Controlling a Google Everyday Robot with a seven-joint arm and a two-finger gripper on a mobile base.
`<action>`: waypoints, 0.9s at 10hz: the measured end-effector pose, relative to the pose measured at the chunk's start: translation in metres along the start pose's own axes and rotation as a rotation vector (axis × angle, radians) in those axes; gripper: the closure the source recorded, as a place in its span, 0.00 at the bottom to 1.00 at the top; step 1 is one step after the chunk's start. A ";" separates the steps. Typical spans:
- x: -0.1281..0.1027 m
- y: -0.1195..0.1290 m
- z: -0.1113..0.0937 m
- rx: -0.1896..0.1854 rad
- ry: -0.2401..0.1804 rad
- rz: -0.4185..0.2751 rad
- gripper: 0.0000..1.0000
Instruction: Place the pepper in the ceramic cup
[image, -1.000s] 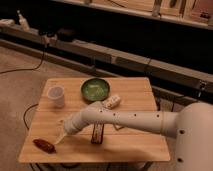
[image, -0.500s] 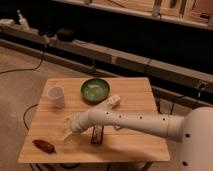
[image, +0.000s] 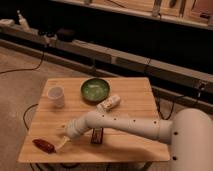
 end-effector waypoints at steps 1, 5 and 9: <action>0.001 -0.001 0.007 -0.006 -0.007 -0.008 0.35; -0.004 -0.001 0.035 -0.025 -0.038 -0.052 0.35; -0.019 0.000 0.055 -0.047 -0.075 -0.080 0.35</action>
